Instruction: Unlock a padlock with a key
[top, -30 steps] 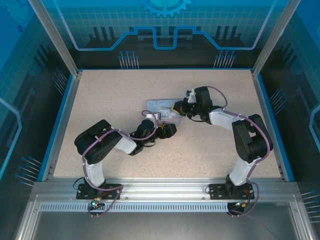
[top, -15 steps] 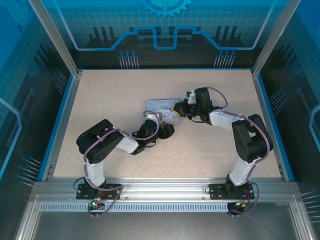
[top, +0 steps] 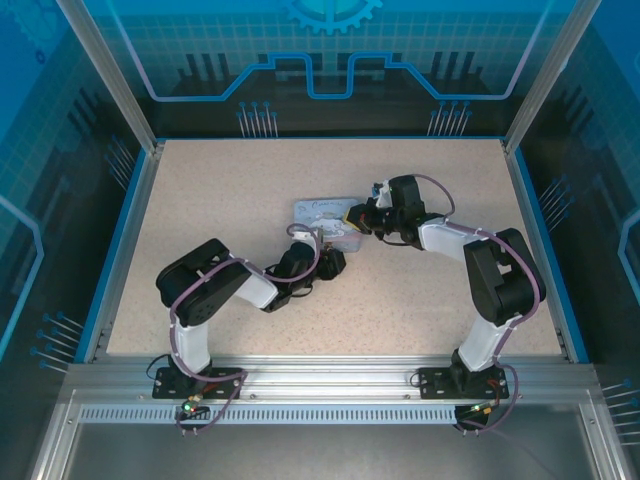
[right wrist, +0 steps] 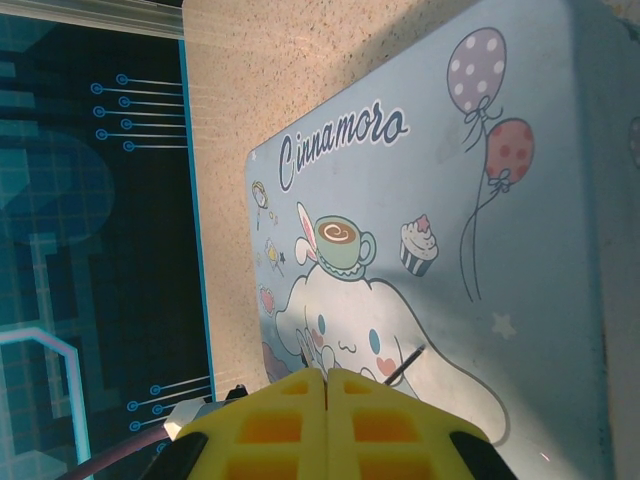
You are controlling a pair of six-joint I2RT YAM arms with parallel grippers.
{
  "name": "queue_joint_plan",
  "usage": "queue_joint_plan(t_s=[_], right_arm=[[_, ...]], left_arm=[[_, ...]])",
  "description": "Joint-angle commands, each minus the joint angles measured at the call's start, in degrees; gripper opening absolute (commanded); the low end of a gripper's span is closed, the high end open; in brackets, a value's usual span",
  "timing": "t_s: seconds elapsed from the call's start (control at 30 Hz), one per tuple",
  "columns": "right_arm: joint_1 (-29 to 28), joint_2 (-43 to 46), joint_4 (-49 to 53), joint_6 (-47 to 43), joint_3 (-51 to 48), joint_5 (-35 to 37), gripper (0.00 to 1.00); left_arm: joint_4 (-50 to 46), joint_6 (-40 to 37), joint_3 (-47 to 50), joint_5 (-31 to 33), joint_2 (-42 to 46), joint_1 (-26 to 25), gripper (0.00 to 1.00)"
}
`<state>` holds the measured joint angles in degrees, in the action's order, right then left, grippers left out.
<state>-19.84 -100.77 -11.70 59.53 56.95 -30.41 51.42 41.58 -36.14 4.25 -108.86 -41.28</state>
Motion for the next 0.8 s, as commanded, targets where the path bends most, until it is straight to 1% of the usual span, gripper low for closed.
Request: queue_joint_plan(t_s=[0.0, 0.07, 0.13, 0.2, 0.33, 0.4, 0.53, 0.6, 0.7, 0.77], right_arm=[[0.24, -0.81, -1.23, -0.67, -0.62, -0.44, 0.00], [0.24, -0.83, -1.22, -0.73, -0.74, -0.36, 0.00], [0.25, -0.92, -1.22, -0.70, -0.68, -0.43, 0.00], [0.28, -1.00, -1.33, -0.68, -0.62, -0.41, 0.00], [0.26, -1.04, -1.58, -0.60, -0.83, -0.52, 0.00], [0.26, -1.05, -1.59, -0.63, -0.87, -0.48, 0.00], [0.30, -0.85, -1.60, -0.78, -1.02, -0.61, 0.00], [0.39, -0.90, -1.73, -0.90, -1.22, -0.67, 0.00], [0.61, -1.11, -2.41, -0.81, -1.72, -1.04, 0.00], [0.81, -1.39, -3.07, -0.65, -2.12, -1.34, 0.00]], left_arm=[[0.17, 2.25, 0.81, 0.20, -1.63, -0.55, 0.45], [-0.13, 2.63, 0.97, 0.14, -1.43, -0.48, 0.47], [-0.50, 3.06, 1.22, 0.65, -0.78, -0.48, 0.51], [0.35, 3.52, 2.00, 1.43, -0.24, -0.51, 0.57], [1.01, 3.68, 2.47, 2.52, 0.27, -0.56, 0.76], [0.97, 3.61, 2.30, 2.41, 0.34, -0.53, 0.99], [-1.53, 2.96, 1.87, 2.50, 2.09, -0.52, 0.99], [-3.83, 1.18, 1.56, 2.81, 4.10, -0.67, 0.99], [-11.81, -2.87, -0.04, 6.89, 8.73, -2.23, 0.99], [-17.62, -4.02, -1.65, 9.09, 11.23, -2.78, 0.99]])
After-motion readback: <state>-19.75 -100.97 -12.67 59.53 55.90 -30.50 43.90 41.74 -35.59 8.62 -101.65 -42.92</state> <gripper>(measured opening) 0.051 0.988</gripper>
